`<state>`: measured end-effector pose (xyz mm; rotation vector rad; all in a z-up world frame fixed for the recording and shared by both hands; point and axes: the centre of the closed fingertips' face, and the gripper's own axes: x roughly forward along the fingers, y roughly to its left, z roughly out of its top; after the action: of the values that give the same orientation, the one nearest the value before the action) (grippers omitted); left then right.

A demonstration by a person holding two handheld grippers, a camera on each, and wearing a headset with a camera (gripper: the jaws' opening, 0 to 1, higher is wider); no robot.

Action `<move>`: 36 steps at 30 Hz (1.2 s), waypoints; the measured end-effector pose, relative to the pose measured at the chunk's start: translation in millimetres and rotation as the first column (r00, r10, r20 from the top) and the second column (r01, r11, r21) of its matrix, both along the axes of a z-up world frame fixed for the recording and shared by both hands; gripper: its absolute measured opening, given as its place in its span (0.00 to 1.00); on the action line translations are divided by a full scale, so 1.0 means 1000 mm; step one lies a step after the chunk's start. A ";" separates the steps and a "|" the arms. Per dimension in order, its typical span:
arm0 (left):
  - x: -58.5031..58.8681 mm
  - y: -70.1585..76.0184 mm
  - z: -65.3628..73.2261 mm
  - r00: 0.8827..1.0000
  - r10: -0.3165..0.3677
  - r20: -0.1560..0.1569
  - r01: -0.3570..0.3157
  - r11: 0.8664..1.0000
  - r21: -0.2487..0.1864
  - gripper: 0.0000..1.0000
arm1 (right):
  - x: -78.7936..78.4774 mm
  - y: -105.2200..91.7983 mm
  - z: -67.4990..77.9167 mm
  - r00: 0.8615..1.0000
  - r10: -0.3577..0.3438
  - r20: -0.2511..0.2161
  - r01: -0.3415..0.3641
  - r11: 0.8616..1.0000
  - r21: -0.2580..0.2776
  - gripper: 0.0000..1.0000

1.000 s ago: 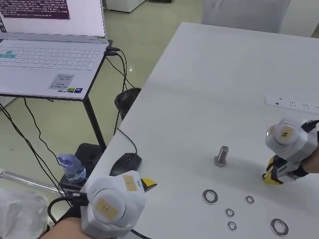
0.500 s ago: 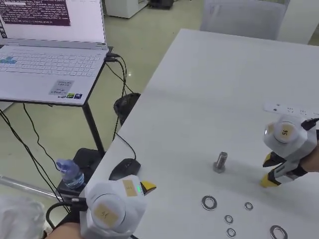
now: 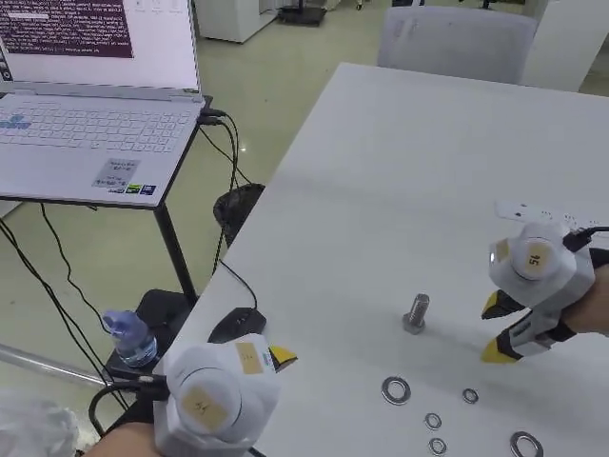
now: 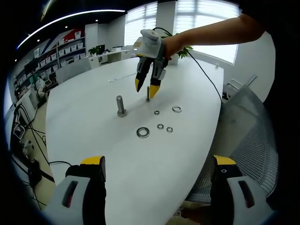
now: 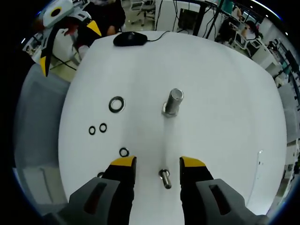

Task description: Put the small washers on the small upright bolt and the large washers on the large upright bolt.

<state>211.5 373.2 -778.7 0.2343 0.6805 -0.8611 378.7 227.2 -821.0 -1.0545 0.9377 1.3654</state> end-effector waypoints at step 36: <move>-0.007 -0.002 0.004 1.000 -0.008 0.012 0.008 1.000 0.005 0.92 | -0.047 -0.010 -0.035 0.997 0.079 -0.025 -0.079 0.997 -0.002 0.30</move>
<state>204.8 371.6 -775.1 0.2466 0.6711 -0.8651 331.4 217.4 -856.2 -1.0894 0.9247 1.4453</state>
